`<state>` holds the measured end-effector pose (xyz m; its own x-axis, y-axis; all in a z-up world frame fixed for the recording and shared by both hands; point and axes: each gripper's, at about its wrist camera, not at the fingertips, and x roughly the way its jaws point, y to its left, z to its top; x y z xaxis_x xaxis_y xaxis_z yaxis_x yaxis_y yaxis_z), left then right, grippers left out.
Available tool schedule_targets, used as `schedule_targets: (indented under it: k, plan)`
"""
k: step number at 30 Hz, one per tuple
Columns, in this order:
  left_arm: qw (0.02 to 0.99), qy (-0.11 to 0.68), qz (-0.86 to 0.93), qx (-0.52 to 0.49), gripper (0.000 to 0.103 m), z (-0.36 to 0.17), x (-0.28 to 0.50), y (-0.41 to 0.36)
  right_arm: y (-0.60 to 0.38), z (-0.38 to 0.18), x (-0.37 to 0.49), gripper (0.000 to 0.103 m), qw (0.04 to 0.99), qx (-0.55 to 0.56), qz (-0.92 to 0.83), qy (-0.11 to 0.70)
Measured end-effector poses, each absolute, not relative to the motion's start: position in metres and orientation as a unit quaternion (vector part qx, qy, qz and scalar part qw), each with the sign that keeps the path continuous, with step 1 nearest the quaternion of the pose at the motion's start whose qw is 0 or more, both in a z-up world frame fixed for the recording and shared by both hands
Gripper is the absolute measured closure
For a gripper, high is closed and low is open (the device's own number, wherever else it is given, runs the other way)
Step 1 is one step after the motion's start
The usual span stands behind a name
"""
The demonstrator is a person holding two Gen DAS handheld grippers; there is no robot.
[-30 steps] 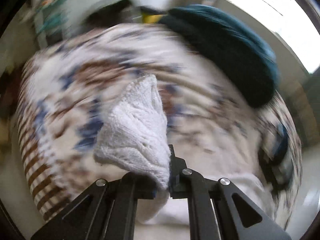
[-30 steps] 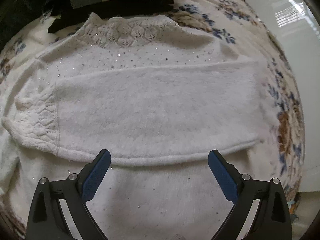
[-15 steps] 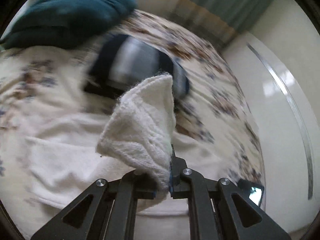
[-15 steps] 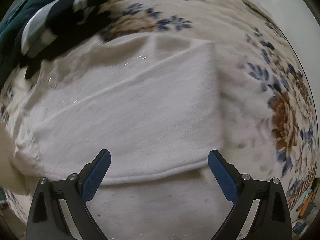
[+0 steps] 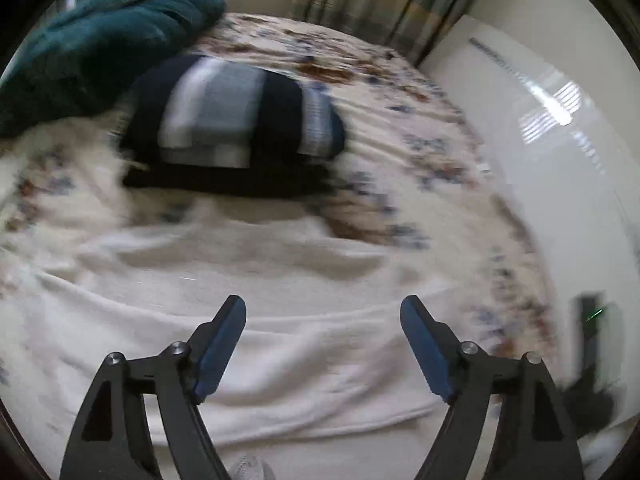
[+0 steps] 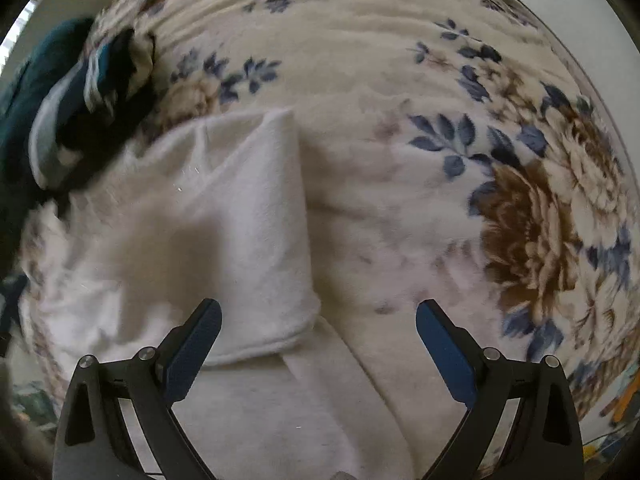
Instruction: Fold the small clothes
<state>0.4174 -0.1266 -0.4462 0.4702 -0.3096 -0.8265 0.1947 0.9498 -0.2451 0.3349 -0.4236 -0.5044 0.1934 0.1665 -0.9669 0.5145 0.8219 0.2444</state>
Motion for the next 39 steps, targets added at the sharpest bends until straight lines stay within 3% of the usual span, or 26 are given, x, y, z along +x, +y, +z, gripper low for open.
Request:
schedule_targets:
  k: [3,8,9,11,12,19,30,35,37,39]
  plan:
    - [0.849,0.519,-0.091,-0.037,0.012,-0.465,0.422,-0.07,-0.422,-0.502,0.346,0.004,0.713,0.326,-0.089,0.615]
    - [0.835,0.547,0.012,-0.057,0.012,-0.489,0.413,0.036,-0.387,-0.536,0.388,0.004,0.69,0.331,-0.046,0.642]
    - [0.833,0.549,0.029,-0.062,0.012,-0.492,0.41,0.051,-0.38,-0.542,0.392,0.01,0.688,0.321,-0.049,0.649]
    - [0.828,0.553,0.055,-0.07,0.012,-0.496,0.405,0.07,-0.363,-0.554,0.403,0.058,0.687,0.283,-0.049,0.668]
    - [0.826,0.555,0.064,-0.078,0.012,-0.497,0.403,0.079,-0.356,-0.555,0.405,0.093,0.691,0.262,-0.053,0.672]
    - [0.821,0.556,0.076,-0.104,0.012,-0.506,0.406,0.088,-0.364,-0.503,0.395,0.094,0.759,0.194,-0.115,0.611]
    - [0.792,0.606,0.077,-0.006,0.012,-0.568,0.465,0.06,-0.399,-0.542,0.399,0.09,0.705,0.158,-0.167,0.671]
    - [0.796,0.602,0.057,-0.005,0.012,-0.569,0.462,0.065,-0.388,-0.507,0.393,0.063,0.749,0.132,-0.156,0.63]
    - [0.804,0.592,0.054,-0.01,0.012,-0.558,0.455,0.068,-0.371,-0.5,0.394,0.046,0.765,0.121,-0.118,0.621]
    - [0.811,0.583,0.054,-0.017,0.012,-0.551,0.449,0.072,-0.358,-0.514,0.397,0.045,0.751,0.11,-0.097,0.643]
